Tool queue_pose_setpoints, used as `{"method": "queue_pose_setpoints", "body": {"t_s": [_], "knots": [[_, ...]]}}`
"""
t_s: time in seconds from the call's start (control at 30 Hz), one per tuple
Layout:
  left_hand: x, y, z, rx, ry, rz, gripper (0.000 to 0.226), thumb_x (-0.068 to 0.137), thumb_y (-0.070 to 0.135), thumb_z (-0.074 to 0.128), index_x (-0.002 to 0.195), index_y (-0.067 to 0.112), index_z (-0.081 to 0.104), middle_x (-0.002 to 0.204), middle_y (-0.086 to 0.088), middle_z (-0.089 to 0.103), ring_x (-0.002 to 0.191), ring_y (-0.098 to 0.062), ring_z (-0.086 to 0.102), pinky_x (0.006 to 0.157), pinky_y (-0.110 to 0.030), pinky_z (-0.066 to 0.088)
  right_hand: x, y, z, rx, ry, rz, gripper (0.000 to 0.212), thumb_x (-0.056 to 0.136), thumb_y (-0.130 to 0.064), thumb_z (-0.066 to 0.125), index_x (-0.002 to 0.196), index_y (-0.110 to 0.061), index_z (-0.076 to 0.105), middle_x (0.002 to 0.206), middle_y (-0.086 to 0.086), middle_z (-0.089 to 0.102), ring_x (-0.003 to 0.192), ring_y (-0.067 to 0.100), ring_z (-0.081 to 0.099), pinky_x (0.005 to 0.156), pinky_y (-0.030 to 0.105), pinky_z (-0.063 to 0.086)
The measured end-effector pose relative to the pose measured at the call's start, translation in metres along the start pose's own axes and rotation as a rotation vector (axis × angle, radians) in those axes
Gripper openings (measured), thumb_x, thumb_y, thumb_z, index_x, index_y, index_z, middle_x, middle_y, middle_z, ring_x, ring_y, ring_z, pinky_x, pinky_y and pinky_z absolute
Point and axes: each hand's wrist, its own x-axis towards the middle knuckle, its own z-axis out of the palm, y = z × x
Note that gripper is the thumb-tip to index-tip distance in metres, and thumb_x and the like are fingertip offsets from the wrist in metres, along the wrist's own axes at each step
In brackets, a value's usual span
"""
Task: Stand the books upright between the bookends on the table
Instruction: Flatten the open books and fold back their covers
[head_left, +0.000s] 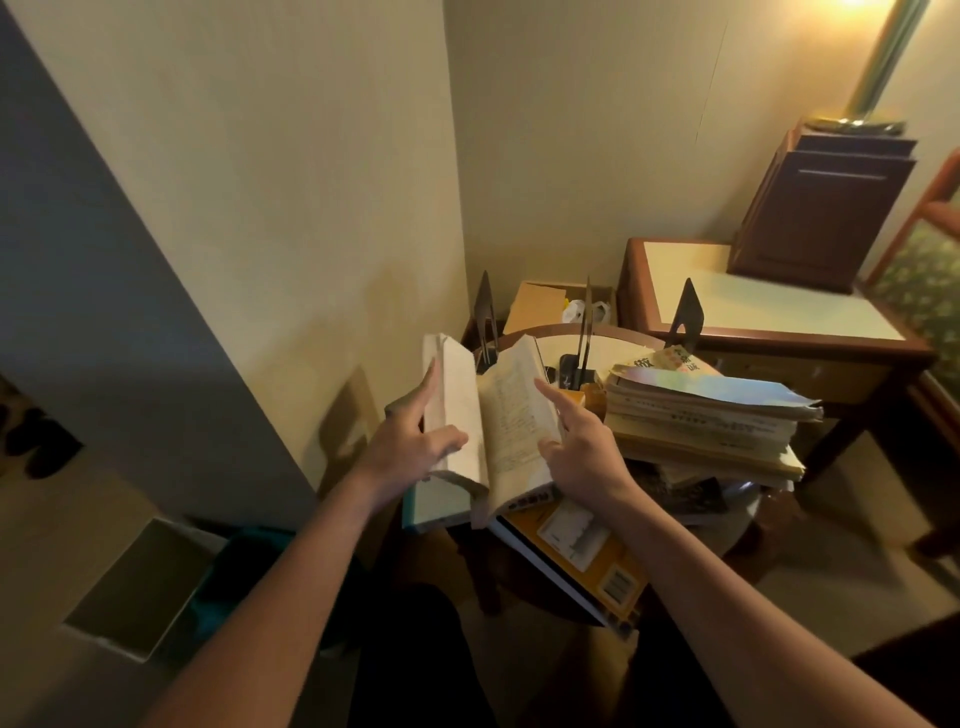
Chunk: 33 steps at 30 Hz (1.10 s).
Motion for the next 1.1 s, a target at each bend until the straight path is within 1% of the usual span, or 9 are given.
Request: {"method": "queue_pose_setpoints", "body": {"t_s": [0.1, 0.17, 0.27, 0.37, 0.57, 0.67, 0.87, 0.97, 1.1], "knots": [[0.001, 0.007, 0.023, -0.292, -0.02, -0.055, 0.098, 0.085, 0.07, 0.056, 0.158, 0.042, -0.004, 0.152, 0.002, 0.041, 0.131, -0.027, 0.05, 0.108, -0.051, 0.043, -0.001, 0.001, 0.002, 0.125, -0.02, 0.007, 0.073, 0.098, 0.001, 0.049, 0.156, -0.036, 0.026, 0.159, 0.0, 0.032, 0.088, 0.0, 0.058, 0.064, 0.015, 0.055], [0.006, 0.006, 0.038, -0.388, -0.103, -0.079, 0.101, 0.078, 0.085, 0.044, 0.159, 0.04, 0.004, 0.164, 0.002, 0.026, 0.148, -0.028, 0.029, 0.12, -0.049, 0.022, -0.001, 0.005, 0.005, 0.25, -0.022, -0.008, 0.062, 0.104, -0.01, 0.045, 0.157, -0.034, 0.024, 0.156, -0.004, 0.032, 0.107, 0.0, 0.053, 0.07, 0.011, 0.052], [0.014, 0.001, 0.062, -0.461, -0.206, -0.134, 0.072, 0.097, 0.067, 0.035, 0.16, 0.036, 0.016, 0.161, -0.001, 0.031, 0.147, -0.028, 0.031, 0.121, -0.048, 0.024, 0.003, 0.012, 0.01, 0.383, 0.034, 0.06, 0.054, 0.107, -0.039, 0.039, 0.158, -0.036, 0.021, 0.159, -0.002, 0.03, 0.134, 0.014, 0.039, 0.093, 0.026, 0.051], [0.015, -0.004, 0.071, -0.459, -0.216, -0.187, 0.055, 0.106, 0.048, 0.03, 0.158, 0.031, 0.026, 0.16, -0.004, 0.036, 0.145, -0.028, 0.032, 0.121, -0.049, 0.025, 0.006, 0.019, 0.012, 0.379, 0.045, 0.197, 0.073, 0.094, -0.057, 0.052, 0.156, -0.044, 0.016, 0.161, 0.003, 0.028, 0.131, 0.021, 0.044, 0.093, 0.039, 0.054], [0.026, -0.008, 0.065, -0.086, -0.131, -0.14, 0.048, 0.103, 0.03, 0.051, 0.15, 0.023, 0.045, 0.162, -0.002, 0.031, 0.146, -0.024, 0.031, 0.115, -0.035, 0.032, 0.011, 0.017, 0.005, 0.42, 0.068, 0.272, 0.083, 0.091, -0.01, 0.059, 0.156, -0.043, 0.02, 0.147, 0.011, 0.045, 0.106, 0.03, 0.064, 0.066, 0.036, 0.061], [0.025, -0.011, 0.064, 0.005, 0.044, -0.176, 0.052, 0.095, 0.037, 0.062, 0.145, 0.028, 0.05, 0.157, -0.004, 0.038, 0.132, -0.025, 0.046, 0.098, -0.034, 0.046, 0.011, 0.011, 0.0, 0.541, 0.038, 0.303, 0.083, 0.091, -0.001, 0.059, 0.155, -0.04, 0.024, 0.145, 0.011, 0.042, 0.092, 0.032, 0.07, 0.073, 0.052, 0.062], [0.027, 0.006, 0.034, -0.46, 0.188, -0.204, 0.054, 0.088, 0.035, 0.074, 0.138, 0.033, 0.053, 0.13, 0.001, 0.049, 0.105, -0.02, 0.057, 0.074, -0.035, 0.058, 0.0, 0.002, -0.024, 0.699, -0.218, 0.268, 0.074, 0.096, -0.001, 0.053, 0.15, -0.046, 0.032, 0.128, 0.007, 0.047, 0.096, 0.033, 0.067, 0.073, 0.044, 0.062], [0.024, 0.017, 0.025, -0.626, 0.182, -0.189, 0.054, 0.084, 0.022, 0.079, 0.133, 0.033, 0.059, 0.118, 0.003, 0.055, 0.104, -0.024, 0.061, 0.079, -0.041, 0.061, 0.005, -0.011, -0.036, 0.54, -0.328, 0.215, 0.07, 0.098, -0.008, 0.056, 0.15, -0.048, 0.032, 0.133, 0.009, 0.05, 0.091, 0.024, 0.072, 0.071, 0.036, 0.061], [0.015, 0.031, 0.025, -0.586, 0.12, -0.077, 0.049, 0.082, 0.024, 0.081, 0.126, 0.037, 0.064, 0.126, 0.007, 0.052, 0.109, -0.021, 0.059, 0.074, -0.036, 0.062, 0.014, -0.04, -0.041, 0.299, -0.237, 0.127, 0.061, 0.102, -0.026, 0.056, 0.153, -0.046, 0.028, 0.129, -0.003, 0.05, 0.101, 0.021, 0.066, 0.067, 0.029, 0.06]]}}
